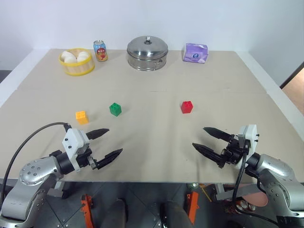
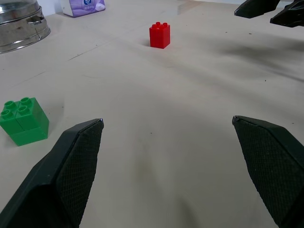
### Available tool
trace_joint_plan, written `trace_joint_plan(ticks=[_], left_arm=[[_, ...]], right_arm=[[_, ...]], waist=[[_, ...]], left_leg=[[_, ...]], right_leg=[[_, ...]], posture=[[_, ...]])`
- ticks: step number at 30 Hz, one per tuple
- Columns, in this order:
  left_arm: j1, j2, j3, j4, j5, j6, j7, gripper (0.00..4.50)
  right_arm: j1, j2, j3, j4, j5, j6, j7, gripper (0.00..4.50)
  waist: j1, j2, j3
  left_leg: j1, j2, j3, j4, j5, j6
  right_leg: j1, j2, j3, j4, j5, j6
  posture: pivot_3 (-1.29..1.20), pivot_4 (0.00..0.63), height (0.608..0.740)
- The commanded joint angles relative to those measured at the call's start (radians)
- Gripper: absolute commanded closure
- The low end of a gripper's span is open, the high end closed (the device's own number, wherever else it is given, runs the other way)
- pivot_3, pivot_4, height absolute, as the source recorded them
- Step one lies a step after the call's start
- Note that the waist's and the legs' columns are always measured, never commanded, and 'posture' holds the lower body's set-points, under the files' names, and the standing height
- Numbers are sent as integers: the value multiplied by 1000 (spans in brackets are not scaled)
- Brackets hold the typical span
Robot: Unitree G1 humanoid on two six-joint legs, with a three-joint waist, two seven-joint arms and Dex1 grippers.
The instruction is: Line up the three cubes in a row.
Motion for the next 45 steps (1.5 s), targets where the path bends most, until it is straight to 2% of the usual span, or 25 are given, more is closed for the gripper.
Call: trace_joint_plan(ticks=[1,21,26,30,33,38,45], left_arm=[[-3,3,0,-14,-8,-10,-15,0],[-8,-5,-9,-8,6,-38,-65,0],[-64,-57,-12,-2,-15,0,11,0],[-172,-172,-49,9,-24,36,130,0],[-224,-246,-88,25,-3,14,169,0],[-304,-317,-138,89,45,-42,190,0],[-398,-371,-187,196,114,-115,189,0]], right_arm=[[-1,-15,-38,-35,20,-6,9,23],[13,-13,-11,-54,-7,-13,1,23],[-50,57,-4,-48,-51,4,-167,23],[-202,171,52,7,-186,58,-441,23],[-303,246,91,66,-254,111,-572,23],[-422,319,127,193,-318,140,-668,23],[-523,386,125,364,-392,79,-754,23]], waist=[[0,0,0],[0,0,0],[0,0,0],[-1,0,0],[-1,0,0],[0,0,0],[-1,0,0]], left_leg=[[0,0,0,0,0,0],[0,5,8,1,0,0],[0,5,8,2,0,0],[0,6,8,5,0,0],[-1,6,8,7,0,0],[-2,6,7,7,1,1],[-2,7,7,6,1,1]], right_leg=[[0,0,0,0,0,0],[0,0,0,0,0,0],[0,0,0,0,0,0],[1,2,0,0,2,0],[1,2,1,0,5,0],[1,6,5,0,5,1],[1,9,7,0,5,1]], posture=[[0,150,739],[0,150,739],[0,150,739],[0,150,739],[0,150,739],[0,150,739],[0,150,739]])
